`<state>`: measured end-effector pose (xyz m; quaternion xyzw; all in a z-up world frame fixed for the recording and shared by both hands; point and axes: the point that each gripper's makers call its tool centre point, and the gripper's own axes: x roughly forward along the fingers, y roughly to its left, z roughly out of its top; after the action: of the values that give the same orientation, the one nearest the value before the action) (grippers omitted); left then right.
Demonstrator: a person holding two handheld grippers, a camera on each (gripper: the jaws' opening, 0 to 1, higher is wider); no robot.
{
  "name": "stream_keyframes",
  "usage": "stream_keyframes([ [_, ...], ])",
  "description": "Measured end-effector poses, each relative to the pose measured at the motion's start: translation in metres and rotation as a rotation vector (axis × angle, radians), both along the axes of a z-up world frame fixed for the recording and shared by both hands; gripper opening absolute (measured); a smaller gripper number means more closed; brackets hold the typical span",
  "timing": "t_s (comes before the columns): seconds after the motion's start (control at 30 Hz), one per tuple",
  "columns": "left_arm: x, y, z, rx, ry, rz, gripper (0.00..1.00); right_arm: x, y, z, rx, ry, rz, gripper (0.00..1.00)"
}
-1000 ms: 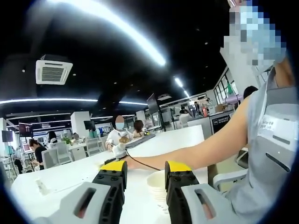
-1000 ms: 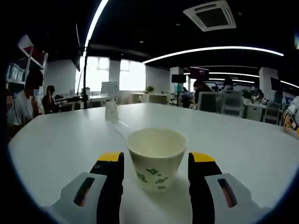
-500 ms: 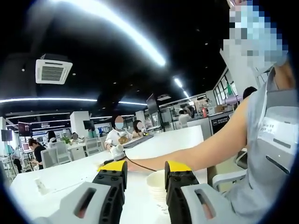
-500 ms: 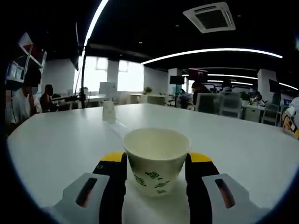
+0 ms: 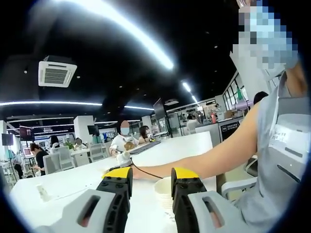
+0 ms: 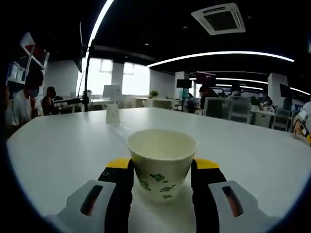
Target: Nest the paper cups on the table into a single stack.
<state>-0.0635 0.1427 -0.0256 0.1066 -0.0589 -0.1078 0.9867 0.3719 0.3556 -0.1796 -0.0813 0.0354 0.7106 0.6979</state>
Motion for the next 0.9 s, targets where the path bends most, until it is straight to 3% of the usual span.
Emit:
stream_keyframes([
  [0.1,0.0,-0.0002,-0.0001,0.001,0.001,0.001,0.34,-0.0106,-0.0016,-0.0002,0.001,-0.002,0.005,0.49],
  [0.33,-0.001,0.0003,0.0004,0.0,-0.002,0.003,0.33,-0.013,0.001,-0.0003,-0.001,-0.008,0.016,0.48],
  [0.9,0.0008,0.0017,-0.0005,-0.003,-0.001,0.004,0.33,-0.0058,-0.003,0.004,0.02,0.002,0.027,0.48],
])
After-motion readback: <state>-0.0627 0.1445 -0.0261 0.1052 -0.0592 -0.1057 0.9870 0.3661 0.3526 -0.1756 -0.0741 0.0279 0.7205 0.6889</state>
